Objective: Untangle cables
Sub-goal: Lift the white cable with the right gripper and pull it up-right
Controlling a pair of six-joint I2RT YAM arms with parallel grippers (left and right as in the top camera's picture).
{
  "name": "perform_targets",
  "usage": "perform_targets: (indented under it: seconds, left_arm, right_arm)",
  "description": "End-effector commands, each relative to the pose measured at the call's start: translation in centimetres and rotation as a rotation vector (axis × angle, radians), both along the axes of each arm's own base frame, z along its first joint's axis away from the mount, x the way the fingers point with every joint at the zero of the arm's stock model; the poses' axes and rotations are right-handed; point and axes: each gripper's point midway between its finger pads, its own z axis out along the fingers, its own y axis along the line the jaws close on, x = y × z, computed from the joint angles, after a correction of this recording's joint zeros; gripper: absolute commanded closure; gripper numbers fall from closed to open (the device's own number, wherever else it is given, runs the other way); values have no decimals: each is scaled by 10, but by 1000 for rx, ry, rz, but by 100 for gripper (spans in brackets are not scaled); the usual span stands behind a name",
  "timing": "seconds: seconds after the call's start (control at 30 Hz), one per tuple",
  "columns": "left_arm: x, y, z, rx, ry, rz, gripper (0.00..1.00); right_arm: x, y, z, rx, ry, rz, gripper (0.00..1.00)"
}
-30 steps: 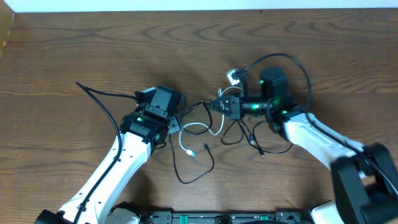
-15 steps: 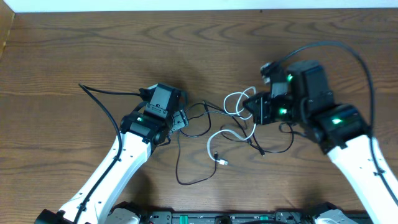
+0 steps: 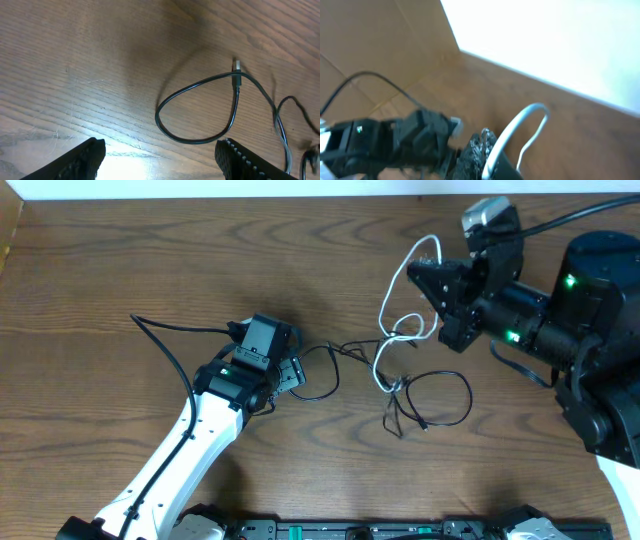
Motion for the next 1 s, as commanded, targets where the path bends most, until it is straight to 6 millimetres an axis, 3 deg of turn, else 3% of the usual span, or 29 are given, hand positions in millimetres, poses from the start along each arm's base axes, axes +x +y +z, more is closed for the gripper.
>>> perform_targets:
  seconds: [0.0, 0.17, 0.43, 0.5, 0.53, 0.67, 0.97]
  left_arm:
    - [0, 0, -1, 6, 4, -14, 24]
    - [0, 0, -1, 6, 4, -14, 25]
    - [-1, -2, -1, -1, 6, -18, 25]
    - [-1, -17, 1, -61, 9, -89, 25]
    - [-2, -39, 6, -138, -4, -221, 26]
    - [-7, -85, 26, -321, -62, -483, 26]
    - [-25, -124, 55, -526, -121, -730, 25]
  right_arm:
    - [-10, -4, 39, 13, -176, 18, 99]
    - [-19, -8, 77, 62, -338, 16, 99]
    - [-18, -13, 83, 64, -359, -19, 99]
    - [-11, -19, 87, 63, -374, -74, 99]
    - [-7, -24, 88, 61, -380, -112, 99]
    - [8, -44, 95, 70, -389, -259, 99]
    - [15, -56, 106, 84, -429, -344, 99]
